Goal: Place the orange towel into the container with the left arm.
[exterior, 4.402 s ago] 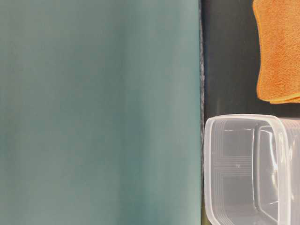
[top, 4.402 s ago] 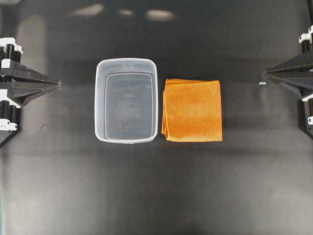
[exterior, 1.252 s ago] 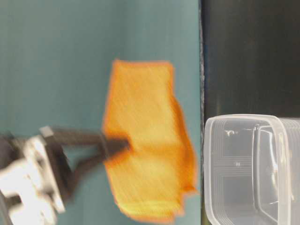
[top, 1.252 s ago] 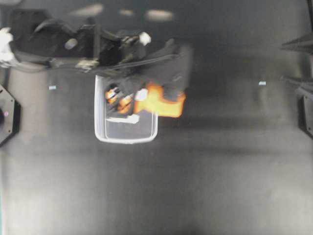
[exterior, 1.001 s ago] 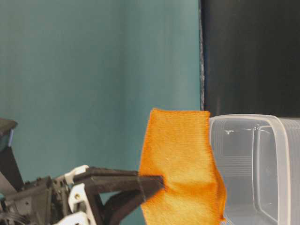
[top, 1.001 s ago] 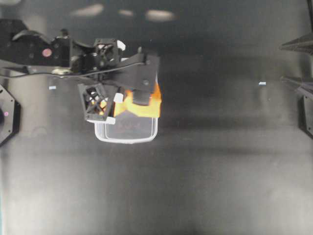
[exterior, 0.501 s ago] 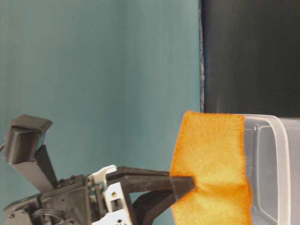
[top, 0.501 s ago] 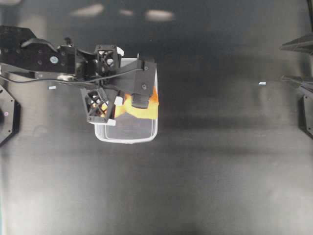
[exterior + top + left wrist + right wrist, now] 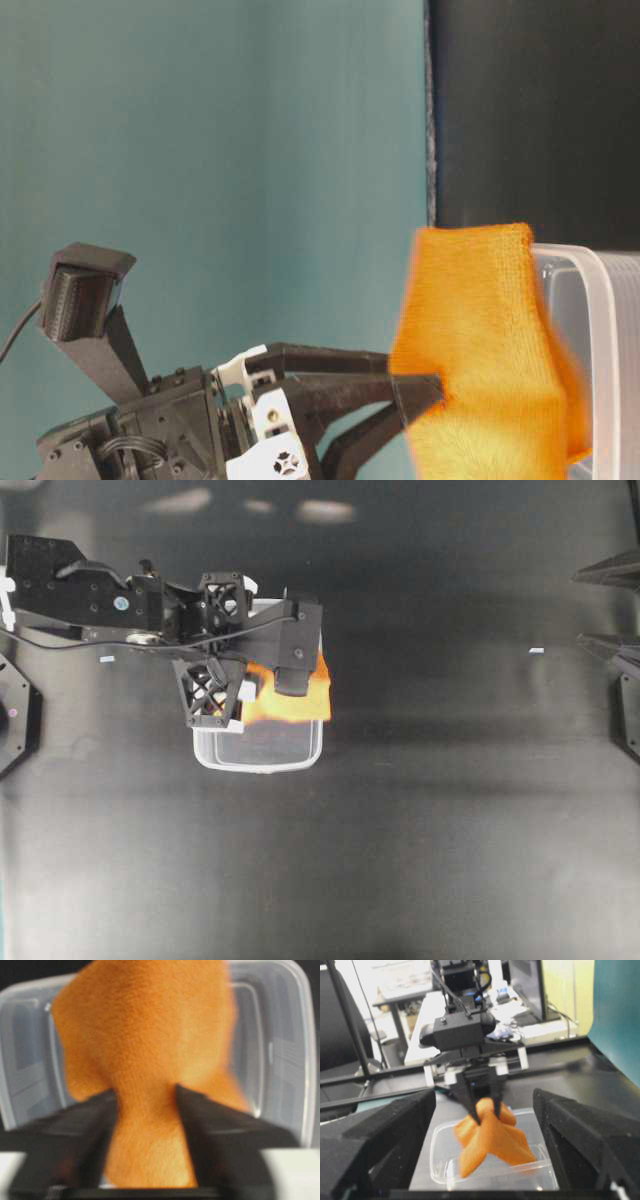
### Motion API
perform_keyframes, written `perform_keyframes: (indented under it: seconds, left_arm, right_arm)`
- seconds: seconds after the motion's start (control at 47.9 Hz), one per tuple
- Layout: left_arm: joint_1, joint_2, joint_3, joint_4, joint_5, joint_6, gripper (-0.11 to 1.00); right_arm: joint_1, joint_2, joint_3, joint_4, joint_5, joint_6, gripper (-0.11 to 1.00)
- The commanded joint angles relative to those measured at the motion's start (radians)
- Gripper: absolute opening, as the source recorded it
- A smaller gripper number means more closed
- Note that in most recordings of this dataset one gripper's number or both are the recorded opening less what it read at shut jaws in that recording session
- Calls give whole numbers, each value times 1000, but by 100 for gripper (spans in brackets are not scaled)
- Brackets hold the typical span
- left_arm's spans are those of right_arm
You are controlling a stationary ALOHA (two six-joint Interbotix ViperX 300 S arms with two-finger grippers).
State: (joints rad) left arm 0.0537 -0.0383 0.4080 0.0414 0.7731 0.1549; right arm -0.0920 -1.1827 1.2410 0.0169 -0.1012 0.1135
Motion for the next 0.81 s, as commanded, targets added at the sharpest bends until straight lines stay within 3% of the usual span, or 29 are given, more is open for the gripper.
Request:
perform_keyframes:
  seconds: [0.0, 0.083, 0.167, 0.501, 0.647, 0.793]
  left_arm:
    - [-8, -12, -8, 3, -3, 3, 57]
    - [-17, -18, -21, 3, 0, -3, 78]
    - [-26, -52, -37, 3, 5, -6, 90]
    - [-49, -337, 8, 3, 14, -49, 88]
    - [-46, -506, 107, 3, -14, -97, 88]
    - [-57, -676, 219, 3, -146, -126, 87]
  right_arm:
    - [-2, 5, -12, 3, 0, 0, 77]
    - [-3, 3, -12, 2, 5, 2, 77]
    - [-2, 3, -12, 3, 9, 0, 77]
    - [-3, 2, -12, 3, 11, 2, 77]
    - [-2, 3, -12, 2, 12, 2, 77]
    - [-2, 3, -9, 3, 12, 0, 77]
